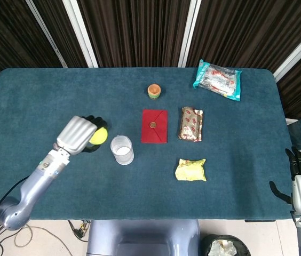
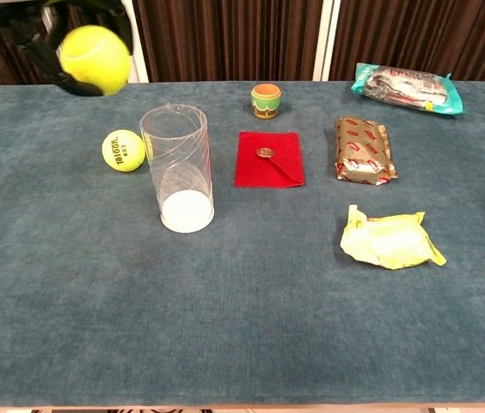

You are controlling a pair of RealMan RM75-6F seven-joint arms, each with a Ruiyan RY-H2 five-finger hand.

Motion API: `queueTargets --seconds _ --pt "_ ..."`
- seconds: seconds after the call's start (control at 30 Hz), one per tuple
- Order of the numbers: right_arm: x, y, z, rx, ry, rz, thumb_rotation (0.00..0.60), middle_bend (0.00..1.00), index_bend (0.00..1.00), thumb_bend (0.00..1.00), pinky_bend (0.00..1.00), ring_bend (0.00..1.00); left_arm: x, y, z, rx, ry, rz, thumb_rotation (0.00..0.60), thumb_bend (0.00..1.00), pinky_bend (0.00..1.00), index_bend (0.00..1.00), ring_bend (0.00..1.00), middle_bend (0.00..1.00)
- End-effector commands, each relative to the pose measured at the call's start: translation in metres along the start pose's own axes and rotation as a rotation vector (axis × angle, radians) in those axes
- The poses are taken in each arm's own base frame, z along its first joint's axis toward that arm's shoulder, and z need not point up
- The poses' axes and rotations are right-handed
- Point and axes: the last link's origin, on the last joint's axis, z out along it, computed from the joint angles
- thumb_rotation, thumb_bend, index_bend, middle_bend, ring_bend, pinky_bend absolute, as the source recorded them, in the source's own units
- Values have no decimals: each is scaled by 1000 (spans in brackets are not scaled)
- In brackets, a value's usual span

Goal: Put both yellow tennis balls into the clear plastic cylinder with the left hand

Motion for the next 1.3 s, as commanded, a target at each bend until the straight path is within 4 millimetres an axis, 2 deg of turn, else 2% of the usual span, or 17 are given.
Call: queueTargets --seconds 0.03,0.23,0.37,0.77,1.1,1.3 --pt "-1 0 0 -2 -1 -2 600 0 0 336 87 45 5 24 17 -43 1 16 600 344 602 443 402 488" --pt "0 1 1 -6 6 2 600 0 0 335 87 45 3 48 27 -72 -6 56 600 344 602 447 402 487" --pt "3 3 1 -10 15 9 600 0 0 336 87 45 -2 51 25 -74 -16 145 600 343 602 449 402 483" --pt "3 5 2 -18 16 6 600 0 0 335 87 45 -4 63 24 -100 -55 122 600 275 572 413 372 426" --pt "3 5 1 -20 15 5 600 0 0 336 87 45 -4 62 21 -92 -78 124 600 135 408 336 274 293" --pt "3 5 2 -21 12 2 600 0 0 336 87 48 -4 63 22 -88 -72 121 600 74 341 325 264 278"
